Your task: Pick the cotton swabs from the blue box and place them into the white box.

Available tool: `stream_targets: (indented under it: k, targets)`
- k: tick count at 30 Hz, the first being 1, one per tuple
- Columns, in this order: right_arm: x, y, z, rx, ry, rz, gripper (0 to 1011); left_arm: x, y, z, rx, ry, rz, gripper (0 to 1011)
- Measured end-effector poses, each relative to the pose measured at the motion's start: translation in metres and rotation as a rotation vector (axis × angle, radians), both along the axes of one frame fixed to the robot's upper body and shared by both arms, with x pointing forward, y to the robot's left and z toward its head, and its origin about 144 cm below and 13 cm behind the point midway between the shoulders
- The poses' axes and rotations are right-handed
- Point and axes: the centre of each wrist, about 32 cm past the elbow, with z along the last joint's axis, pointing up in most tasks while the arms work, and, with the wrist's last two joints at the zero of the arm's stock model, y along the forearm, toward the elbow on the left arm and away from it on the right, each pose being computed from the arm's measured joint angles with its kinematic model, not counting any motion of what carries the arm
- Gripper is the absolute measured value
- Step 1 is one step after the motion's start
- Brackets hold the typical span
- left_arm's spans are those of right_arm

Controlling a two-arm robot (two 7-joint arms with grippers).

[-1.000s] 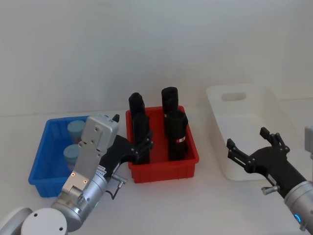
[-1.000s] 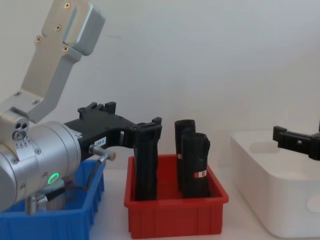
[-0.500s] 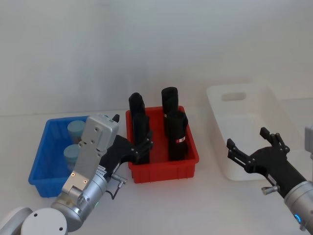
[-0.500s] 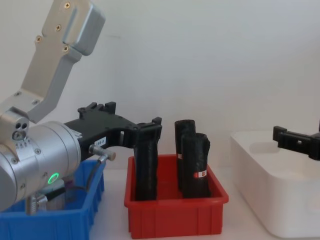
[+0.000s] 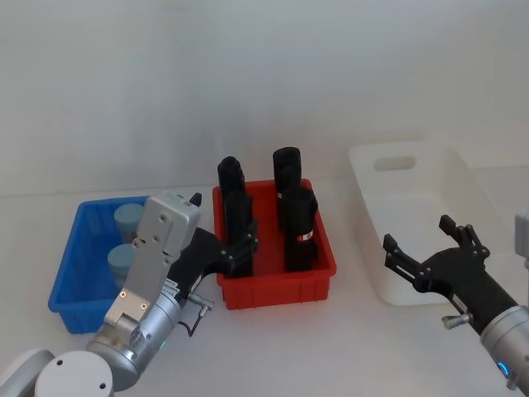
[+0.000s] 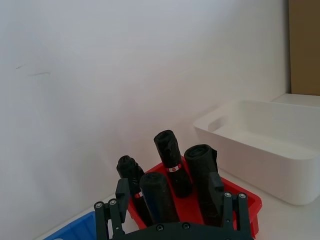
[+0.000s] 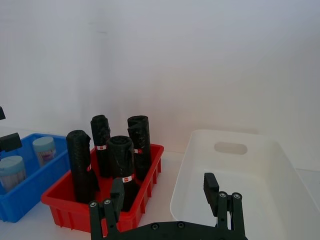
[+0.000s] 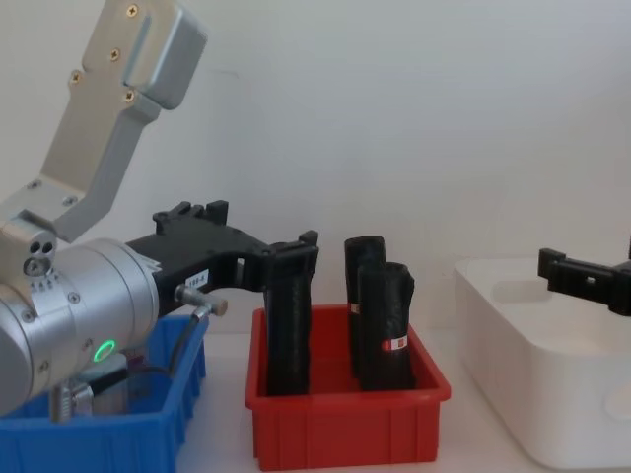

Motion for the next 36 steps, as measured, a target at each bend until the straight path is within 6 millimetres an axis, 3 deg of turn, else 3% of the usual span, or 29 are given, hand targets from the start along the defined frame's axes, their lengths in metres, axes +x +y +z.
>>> stream_targets:
  k: [15, 36]
  targets:
    - [0.000, 0.000, 0.000, 0.000, 0.000, 0.000, 1001, 0.016, 0.018, 0.003, -0.011, 0.044, 0.026, 1004]
    - [0.000, 0.000, 0.000, 0.000, 0.000, 0.000, 1001, 0.056, 0.057, -0.005, -0.078, 0.193, 0.153, 1004]
